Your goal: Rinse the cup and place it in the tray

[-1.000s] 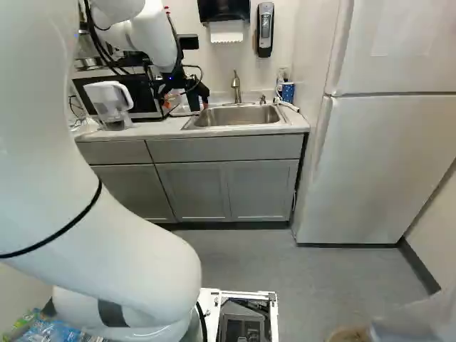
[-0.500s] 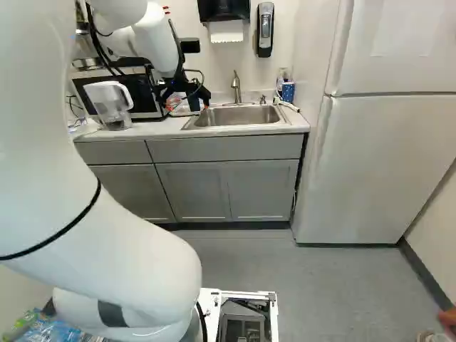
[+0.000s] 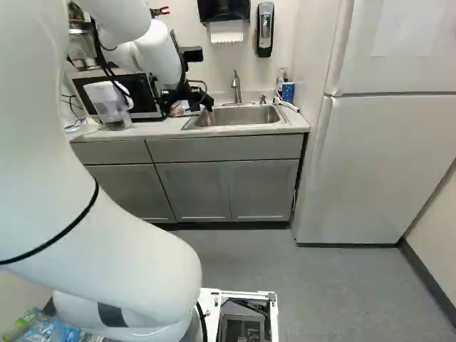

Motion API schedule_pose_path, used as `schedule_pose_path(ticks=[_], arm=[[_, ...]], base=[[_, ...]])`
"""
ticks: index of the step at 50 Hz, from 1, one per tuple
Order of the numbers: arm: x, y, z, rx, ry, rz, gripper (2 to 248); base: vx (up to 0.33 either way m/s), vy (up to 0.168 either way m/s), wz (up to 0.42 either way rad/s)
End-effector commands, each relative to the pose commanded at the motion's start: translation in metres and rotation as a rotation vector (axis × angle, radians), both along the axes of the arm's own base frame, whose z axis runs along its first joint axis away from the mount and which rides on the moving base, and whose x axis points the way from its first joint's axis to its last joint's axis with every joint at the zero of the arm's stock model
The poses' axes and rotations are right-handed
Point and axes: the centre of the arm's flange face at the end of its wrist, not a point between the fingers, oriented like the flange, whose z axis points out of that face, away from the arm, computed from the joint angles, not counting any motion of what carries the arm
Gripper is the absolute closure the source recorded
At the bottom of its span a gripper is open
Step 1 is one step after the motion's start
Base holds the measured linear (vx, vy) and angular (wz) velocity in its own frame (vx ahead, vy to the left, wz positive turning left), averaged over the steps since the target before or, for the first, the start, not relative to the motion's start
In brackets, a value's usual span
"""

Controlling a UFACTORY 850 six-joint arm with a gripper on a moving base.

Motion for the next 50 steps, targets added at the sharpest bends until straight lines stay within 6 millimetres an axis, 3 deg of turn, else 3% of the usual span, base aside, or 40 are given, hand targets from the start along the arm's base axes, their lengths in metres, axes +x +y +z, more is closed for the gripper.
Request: schedule_pose_path(ticks=[27,50], arm=[[-0.020,-0.012,-0.057,-0.005,-0.085,-0.035,3],[-0.054,-0.025,-0.118,-0.008,-0.182,-0.066,3]], base=[[0.000,0.000,0.000],[0.000,0.000,0.000]])
